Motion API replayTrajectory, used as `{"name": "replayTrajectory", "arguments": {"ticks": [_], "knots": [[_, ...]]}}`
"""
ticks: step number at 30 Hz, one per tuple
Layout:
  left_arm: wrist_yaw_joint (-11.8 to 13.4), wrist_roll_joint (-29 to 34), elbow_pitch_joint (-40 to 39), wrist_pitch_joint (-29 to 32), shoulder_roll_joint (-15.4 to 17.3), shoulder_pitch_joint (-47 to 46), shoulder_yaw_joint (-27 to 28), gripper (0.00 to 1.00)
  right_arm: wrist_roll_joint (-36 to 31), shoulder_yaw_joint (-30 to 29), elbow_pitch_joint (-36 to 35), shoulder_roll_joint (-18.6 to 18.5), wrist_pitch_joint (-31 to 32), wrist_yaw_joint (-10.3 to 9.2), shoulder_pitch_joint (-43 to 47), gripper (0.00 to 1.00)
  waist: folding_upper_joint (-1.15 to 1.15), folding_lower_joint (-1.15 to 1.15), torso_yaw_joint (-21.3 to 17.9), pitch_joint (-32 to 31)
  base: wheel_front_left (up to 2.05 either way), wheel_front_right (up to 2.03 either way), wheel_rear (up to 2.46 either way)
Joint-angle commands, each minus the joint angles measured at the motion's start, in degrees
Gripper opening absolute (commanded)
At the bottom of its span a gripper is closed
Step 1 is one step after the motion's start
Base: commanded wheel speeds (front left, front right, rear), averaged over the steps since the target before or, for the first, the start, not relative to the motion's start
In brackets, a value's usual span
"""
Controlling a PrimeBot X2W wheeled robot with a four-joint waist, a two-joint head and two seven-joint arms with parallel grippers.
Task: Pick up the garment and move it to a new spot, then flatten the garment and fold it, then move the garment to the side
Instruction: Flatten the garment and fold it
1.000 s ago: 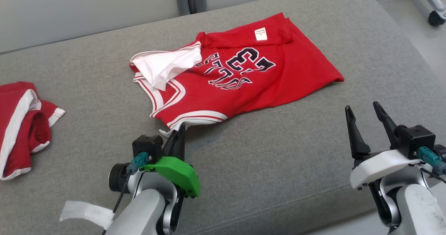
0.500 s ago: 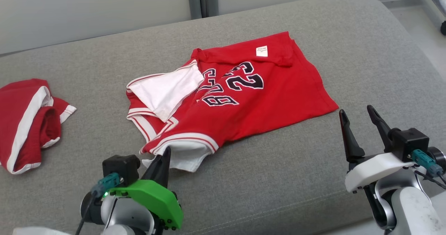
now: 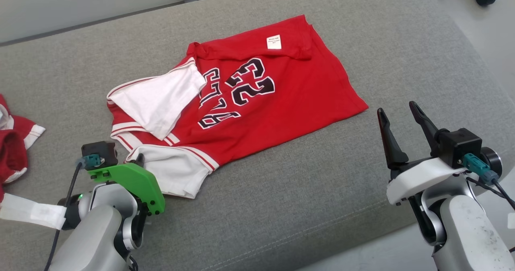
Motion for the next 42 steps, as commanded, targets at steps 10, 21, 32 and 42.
{"name": "replayTrajectory", "arguments": {"ticks": [10, 21, 32, 42], "knots": [[-2.9, -0.1, 8.1, -7.7, -3.3, -2.3, 0.8, 1.00, -0.6, -2.0, 1.9, 0.5, -1.7, -0.08, 0.3, 1.00, 0.00, 0.00, 1.4, 0.7, 0.00, 0.00, 0.00], [0.7, -0.9, -1.3, -10.9, -2.6, 6.9, 1.2, 1.00, -1.3, -4.3, 0.9, 1.2, -1.2, -0.08, 3.1, 1.00, 0.00, 0.00, 6.0, -2.4, 0.00, 0.00, 0.00], [2.0, -3.9, -5.3, -10.8, -3.6, 11.4, 2.6, 1.00, -1.0, -4.5, -0.6, 1.5, -0.5, -0.08, 4.0, 1.00, 0.00, 0.00, 5.7, -2.1, 0.00, 0.00, 0.00], [-2.1, -12.4, -2.4, -11.7, -9.0, 8.9, 7.9, 1.00, -1.0, -4.9, -1.1, 1.4, -0.4, -0.08, 3.4, 1.00, 0.00, 0.00, 3.4, -0.4, 0.00, 0.00, 0.00]]}}
